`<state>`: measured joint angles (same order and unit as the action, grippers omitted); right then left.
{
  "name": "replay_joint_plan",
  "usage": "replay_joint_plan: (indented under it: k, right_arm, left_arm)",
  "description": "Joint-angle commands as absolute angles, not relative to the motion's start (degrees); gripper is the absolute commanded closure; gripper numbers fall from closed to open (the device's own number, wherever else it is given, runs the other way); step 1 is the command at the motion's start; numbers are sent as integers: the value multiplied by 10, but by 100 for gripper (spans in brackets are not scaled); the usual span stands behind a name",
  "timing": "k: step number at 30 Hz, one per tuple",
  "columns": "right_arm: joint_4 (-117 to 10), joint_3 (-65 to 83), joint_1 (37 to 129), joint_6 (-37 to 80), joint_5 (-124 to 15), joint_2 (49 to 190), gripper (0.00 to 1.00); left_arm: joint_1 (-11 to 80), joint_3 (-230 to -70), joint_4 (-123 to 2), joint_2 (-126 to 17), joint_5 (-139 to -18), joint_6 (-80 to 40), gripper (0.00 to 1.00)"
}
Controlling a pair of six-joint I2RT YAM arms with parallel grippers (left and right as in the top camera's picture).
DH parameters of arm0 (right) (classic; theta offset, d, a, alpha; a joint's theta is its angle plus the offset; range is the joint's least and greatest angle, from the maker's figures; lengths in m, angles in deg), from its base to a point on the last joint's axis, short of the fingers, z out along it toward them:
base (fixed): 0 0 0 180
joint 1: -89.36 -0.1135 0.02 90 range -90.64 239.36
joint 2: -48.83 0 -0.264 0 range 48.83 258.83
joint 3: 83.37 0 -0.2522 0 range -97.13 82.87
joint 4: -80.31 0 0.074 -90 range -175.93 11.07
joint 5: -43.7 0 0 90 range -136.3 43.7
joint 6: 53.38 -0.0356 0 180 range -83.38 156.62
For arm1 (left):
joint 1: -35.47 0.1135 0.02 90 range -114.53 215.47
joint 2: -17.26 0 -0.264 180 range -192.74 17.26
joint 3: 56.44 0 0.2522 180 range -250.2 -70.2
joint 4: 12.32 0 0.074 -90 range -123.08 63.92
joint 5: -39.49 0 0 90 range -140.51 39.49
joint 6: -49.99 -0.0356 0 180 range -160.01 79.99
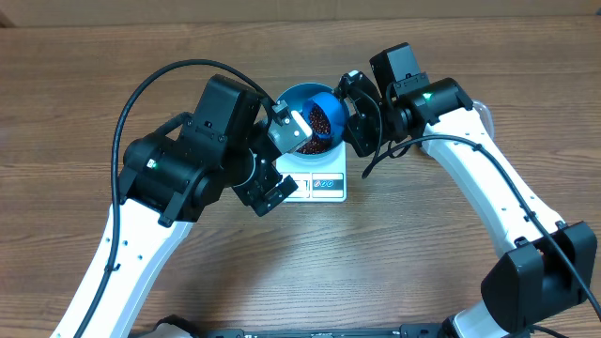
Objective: Scoop item into bowl and weigh 150g on scale
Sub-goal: 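Tilt the blue cup with the right gripper to pour beans into the bowl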
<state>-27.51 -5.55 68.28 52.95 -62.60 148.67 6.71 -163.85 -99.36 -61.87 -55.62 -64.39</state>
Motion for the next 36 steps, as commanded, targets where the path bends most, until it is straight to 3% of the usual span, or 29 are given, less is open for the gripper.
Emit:
replay_joint_plan:
  k: [1, 36]
  right_arm:
    - [-284, -76, 680, 532, -613, 1484, 96]
    - [-306, -76, 646, 532, -533, 1484, 96]
  left_arm:
    - [70, -1650, -993, -615, -554, -644, 1]
    - [70, -1650, -993, -615, -554, -644, 0]
